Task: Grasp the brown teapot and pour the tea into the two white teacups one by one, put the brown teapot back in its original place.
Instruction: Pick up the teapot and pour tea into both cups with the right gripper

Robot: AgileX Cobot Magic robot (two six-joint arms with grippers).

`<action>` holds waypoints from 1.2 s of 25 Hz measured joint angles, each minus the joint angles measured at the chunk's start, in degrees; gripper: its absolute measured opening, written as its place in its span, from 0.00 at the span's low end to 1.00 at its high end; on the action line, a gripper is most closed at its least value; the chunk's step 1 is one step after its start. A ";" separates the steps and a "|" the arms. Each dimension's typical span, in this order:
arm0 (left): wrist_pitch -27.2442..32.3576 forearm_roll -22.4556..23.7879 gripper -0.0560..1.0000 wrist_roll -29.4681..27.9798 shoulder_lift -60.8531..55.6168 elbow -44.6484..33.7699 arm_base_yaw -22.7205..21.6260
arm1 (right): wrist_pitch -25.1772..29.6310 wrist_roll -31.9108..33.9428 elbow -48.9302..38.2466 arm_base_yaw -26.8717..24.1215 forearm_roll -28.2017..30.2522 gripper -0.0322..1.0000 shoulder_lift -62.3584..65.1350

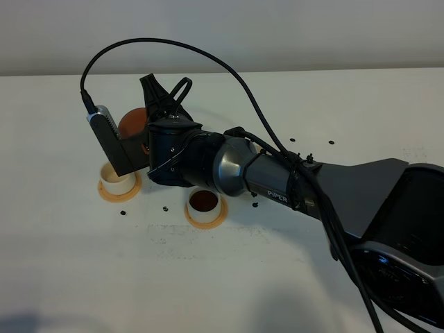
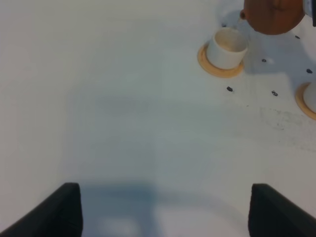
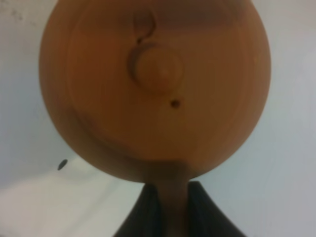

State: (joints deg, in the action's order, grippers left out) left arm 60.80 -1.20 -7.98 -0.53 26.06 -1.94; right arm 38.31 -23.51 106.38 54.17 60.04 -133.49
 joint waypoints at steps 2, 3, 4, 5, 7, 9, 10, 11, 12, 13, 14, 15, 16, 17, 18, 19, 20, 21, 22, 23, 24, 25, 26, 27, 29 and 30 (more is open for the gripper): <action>0.00 0.00 0.69 0.00 0.00 0.00 0.00 | -0.02 -0.19 0.00 0.00 0.04 0.13 0.00; 0.00 0.00 0.69 0.00 0.00 0.00 0.00 | -0.07 -0.31 0.00 0.00 0.04 0.13 0.00; 0.00 0.00 0.69 0.00 0.00 0.00 0.00 | -0.07 -0.47 0.00 0.00 0.04 0.13 0.00; 0.00 0.00 0.69 0.00 0.00 0.00 0.00 | -0.07 -0.58 0.00 0.00 0.04 0.13 0.00; 0.00 0.00 0.69 0.00 0.00 0.00 0.00 | -0.07 -0.78 0.00 0.09 0.11 0.13 0.00; 0.00 0.00 0.69 0.00 0.00 0.00 0.00 | -0.07 -0.83 0.00 0.35 0.13 0.13 0.00; 0.00 0.00 0.69 0.00 0.00 0.00 0.00 | -0.15 -0.83 0.00 0.50 0.13 0.13 0.00; 0.00 0.00 0.69 0.00 0.00 0.00 0.00 | -0.26 -0.83 0.00 0.64 0.18 0.13 0.00; 0.00 0.00 0.69 0.00 0.00 0.00 0.00 | -0.46 -0.84 0.00 0.64 0.18 0.13 0.00; 0.00 0.00 0.69 0.00 0.00 0.00 0.00 | -0.53 -0.89 0.00 0.71 0.18 0.13 0.00; 0.00 0.00 0.69 0.00 0.00 0.00 0.00 | -0.59 -0.89 0.00 0.75 0.18 0.13 -0.02; 0.00 0.00 0.69 0.00 0.00 0.00 0.00 | -0.59 -0.90 0.00 0.75 0.18 0.13 -0.14; 0.00 0.00 0.69 0.00 0.00 0.00 0.00 | -0.59 -0.96 0.00 0.75 0.42 0.13 -0.28; 0.00 0.00 0.69 0.00 0.00 0.00 0.00 | -0.59 -0.96 0.00 0.75 0.49 0.13 -0.46; 0.00 0.00 0.69 0.00 0.00 0.00 0.00 | -0.59 -0.90 0.00 0.75 0.54 0.13 -0.74; 0.00 0.00 0.69 0.00 0.00 0.00 0.00 | -0.59 -0.90 0.00 0.75 0.73 0.13 -0.86; 0.00 0.00 0.69 0.00 0.00 0.00 0.00 | -0.59 -0.90 0.00 0.75 0.89 0.13 -1.05; 0.00 0.00 0.69 0.00 0.00 0.00 0.00 | -0.59 -0.90 0.00 0.75 1.22 0.13 -1.07; 0.00 0.00 0.69 0.00 0.00 0.00 0.00 | -0.66 -0.96 0.00 0.75 1.51 0.13 -1.07; 0.00 0.00 0.69 0.00 0.00 0.00 0.00 | -0.66 -0.96 0.00 0.75 1.99 0.13 -1.07; 0.00 0.00 0.69 0.00 0.00 0.00 0.00 | -0.72 -0.96 0.00 0.75 2.46 0.13 -1.07; 0.00 0.00 0.69 0.00 0.00 0.00 0.00 | -0.79 -1.02 0.00 0.75 2.84 0.13 -1.07; 0.00 0.00 0.69 0.00 0.00 0.00 0.00 | -0.84 -1.08 0.00 0.75 2.90 0.13 -1.07; 0.00 0.00 0.69 0.00 0.00 0.00 0.00 | -0.84 -1.25 0.00 0.75 3.06 0.13 -1.07; 0.00 0.00 0.69 0.00 0.00 0.00 0.00 | -0.84 -1.92 0.00 0.75 3.18 0.13 -1.07; 0.00 0.00 0.69 0.00 0.00 0.00 0.00 | -0.85 -2.15 0.00 0.77 3.25 0.13 -1.07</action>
State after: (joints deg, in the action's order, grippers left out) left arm 60.80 -1.20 -7.98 -0.53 26.06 -1.94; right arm 37.46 -25.66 106.38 54.94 63.29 -134.56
